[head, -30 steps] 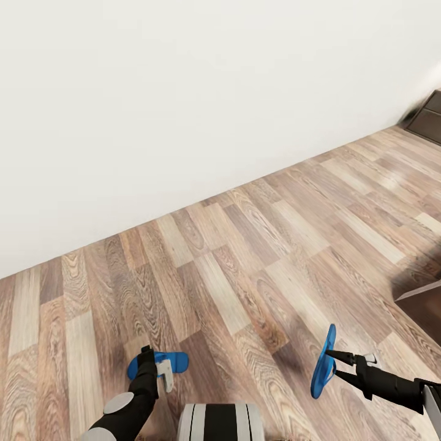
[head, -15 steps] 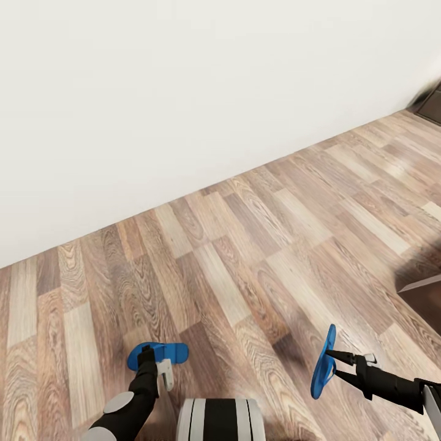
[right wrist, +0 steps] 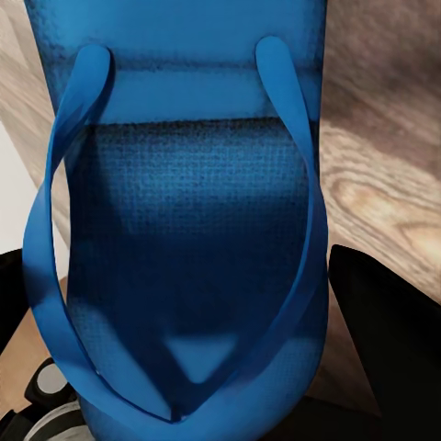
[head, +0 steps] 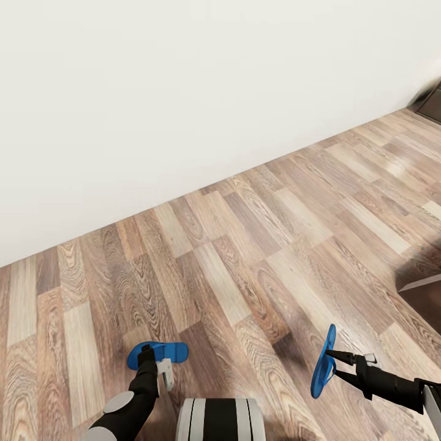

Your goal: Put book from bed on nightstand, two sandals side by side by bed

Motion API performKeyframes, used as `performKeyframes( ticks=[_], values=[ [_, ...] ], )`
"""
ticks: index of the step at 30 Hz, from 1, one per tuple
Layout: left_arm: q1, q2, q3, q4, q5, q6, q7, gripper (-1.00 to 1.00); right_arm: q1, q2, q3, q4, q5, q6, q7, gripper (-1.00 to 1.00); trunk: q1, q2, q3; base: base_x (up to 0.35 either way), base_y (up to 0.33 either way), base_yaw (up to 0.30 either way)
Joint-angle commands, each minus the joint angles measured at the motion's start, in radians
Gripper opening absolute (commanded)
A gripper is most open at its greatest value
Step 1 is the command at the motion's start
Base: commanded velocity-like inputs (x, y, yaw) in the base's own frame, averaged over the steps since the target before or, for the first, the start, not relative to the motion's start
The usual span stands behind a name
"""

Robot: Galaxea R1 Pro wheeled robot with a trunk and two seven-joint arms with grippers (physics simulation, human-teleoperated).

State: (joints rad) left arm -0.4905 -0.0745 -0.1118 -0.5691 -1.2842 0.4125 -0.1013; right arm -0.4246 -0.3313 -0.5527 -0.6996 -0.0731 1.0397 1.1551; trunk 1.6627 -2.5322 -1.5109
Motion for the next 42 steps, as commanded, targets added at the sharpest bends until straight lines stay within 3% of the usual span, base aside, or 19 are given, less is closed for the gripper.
performKeyframes(
  ticks=[1,42],
  values=[
    [0.000,0.000,-0.003,-0.002,-0.011,0.005,-0.009,1.00,0.000,0.000,-0.001,0.000,-0.004,0.007,-0.002,-1.00,0.000,0.000,-0.001,0.000,0.000,0.000],
    [0.001,0.002,-0.003,-0.003,-0.011,0.005,-0.009,1.00,0.000,0.000,-0.001,0.000,-0.005,0.007,-0.001,-1.00,0.000,0.000,-0.001,0.025,0.000,0.000]
  ],
)
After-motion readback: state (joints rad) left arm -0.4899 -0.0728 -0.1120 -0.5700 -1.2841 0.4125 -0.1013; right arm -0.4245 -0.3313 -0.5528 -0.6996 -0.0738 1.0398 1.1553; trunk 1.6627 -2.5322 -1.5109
